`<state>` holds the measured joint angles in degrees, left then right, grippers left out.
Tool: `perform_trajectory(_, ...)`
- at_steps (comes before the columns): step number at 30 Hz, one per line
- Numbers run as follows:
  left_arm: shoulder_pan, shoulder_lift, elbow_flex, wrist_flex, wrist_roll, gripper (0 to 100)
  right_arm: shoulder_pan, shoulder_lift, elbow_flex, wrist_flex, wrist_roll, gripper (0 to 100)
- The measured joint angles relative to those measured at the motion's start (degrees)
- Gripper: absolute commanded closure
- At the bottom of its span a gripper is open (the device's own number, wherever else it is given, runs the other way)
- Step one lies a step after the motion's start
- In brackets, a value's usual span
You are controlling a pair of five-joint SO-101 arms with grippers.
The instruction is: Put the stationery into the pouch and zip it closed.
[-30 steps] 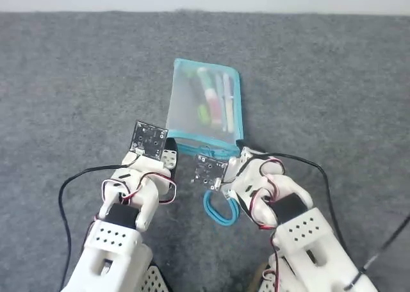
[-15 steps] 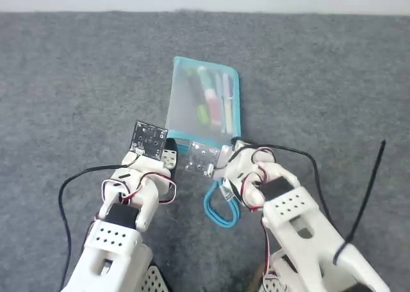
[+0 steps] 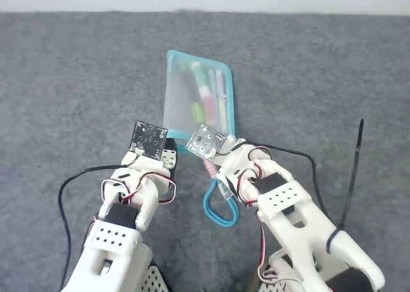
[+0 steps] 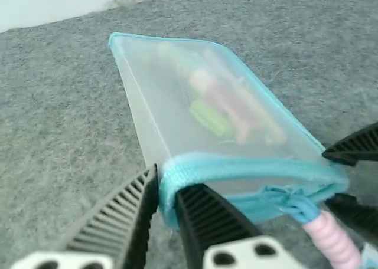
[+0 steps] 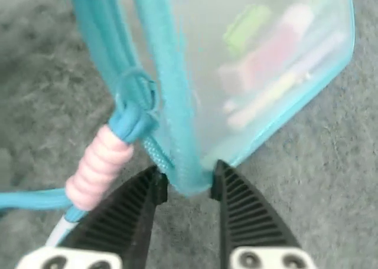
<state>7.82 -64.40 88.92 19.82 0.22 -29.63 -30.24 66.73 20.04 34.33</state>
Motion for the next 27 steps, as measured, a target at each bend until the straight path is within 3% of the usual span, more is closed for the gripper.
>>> perform_trajectory(15, 2.0, -0.1, -0.2, 3.8, -2.5, 99, 0.3, 0.1, 0.1, 0.3, -1.2, 98.9)
perform_trajectory(20, 2.4, -0.1, -0.2, 3.9, -2.6, 99, 0.3, -1.8, 0.1, 3.8, -8.6, 98.8)
perform_trajectory(27, 3.3, 0.0, 0.1, 4.0, -2.5, 99, -0.6, -17.0, -0.3, 15.4, -16.4, 98.7)
